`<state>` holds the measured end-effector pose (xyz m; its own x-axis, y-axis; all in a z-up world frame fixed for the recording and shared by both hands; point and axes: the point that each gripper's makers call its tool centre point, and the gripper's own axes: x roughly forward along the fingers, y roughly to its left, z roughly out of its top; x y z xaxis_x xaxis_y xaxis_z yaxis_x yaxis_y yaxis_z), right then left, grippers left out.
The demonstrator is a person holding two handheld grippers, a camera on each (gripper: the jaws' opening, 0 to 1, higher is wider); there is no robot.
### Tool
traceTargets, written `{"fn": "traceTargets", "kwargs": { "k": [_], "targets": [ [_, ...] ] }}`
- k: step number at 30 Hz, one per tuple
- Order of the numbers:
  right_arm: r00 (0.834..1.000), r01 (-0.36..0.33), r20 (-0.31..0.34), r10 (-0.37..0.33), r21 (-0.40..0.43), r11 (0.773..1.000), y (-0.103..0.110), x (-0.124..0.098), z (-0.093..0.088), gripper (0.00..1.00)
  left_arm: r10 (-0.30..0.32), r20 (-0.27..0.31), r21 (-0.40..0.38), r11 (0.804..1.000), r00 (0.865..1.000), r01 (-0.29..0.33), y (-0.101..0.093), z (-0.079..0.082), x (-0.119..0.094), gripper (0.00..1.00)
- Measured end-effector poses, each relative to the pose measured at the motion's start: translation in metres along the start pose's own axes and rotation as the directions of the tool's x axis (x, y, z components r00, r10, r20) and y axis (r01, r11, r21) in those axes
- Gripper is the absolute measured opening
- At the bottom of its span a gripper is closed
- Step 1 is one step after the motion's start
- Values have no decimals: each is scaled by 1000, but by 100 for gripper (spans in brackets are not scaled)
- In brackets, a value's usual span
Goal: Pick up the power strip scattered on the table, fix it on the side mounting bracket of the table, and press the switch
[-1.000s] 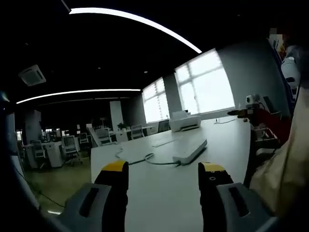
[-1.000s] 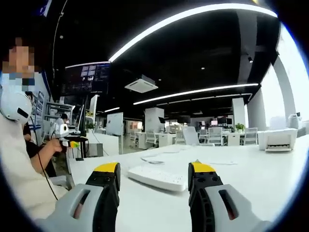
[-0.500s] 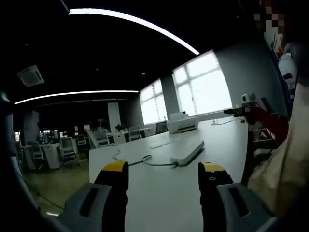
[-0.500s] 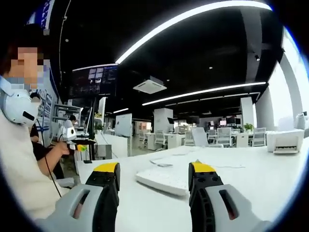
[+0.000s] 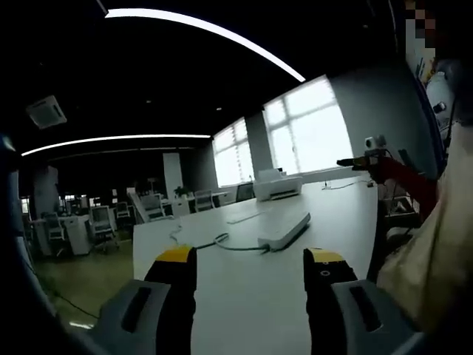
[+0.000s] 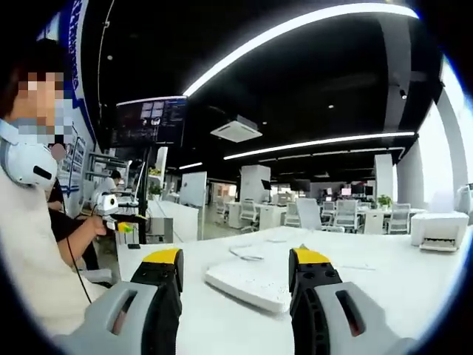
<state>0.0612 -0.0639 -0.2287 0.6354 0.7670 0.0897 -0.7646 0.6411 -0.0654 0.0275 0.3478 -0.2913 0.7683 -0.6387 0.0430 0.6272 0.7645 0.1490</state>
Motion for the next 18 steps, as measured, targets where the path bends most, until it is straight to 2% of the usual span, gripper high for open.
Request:
{"fn": "traceTargets", "kwargs": {
  "k": [9, 18],
  "targets": [
    [998, -26, -63, 21, -75, 997, -23, 8, -16, 56, 4, 2, -4, 1000, 1000, -4, 2, 1, -1, 62],
    [993, -66, -107, 56, -91, 994, -32, 12, -29, 57, 7, -4, -7, 1000, 1000, -7, 3, -1, -2, 62]
  ]
}}
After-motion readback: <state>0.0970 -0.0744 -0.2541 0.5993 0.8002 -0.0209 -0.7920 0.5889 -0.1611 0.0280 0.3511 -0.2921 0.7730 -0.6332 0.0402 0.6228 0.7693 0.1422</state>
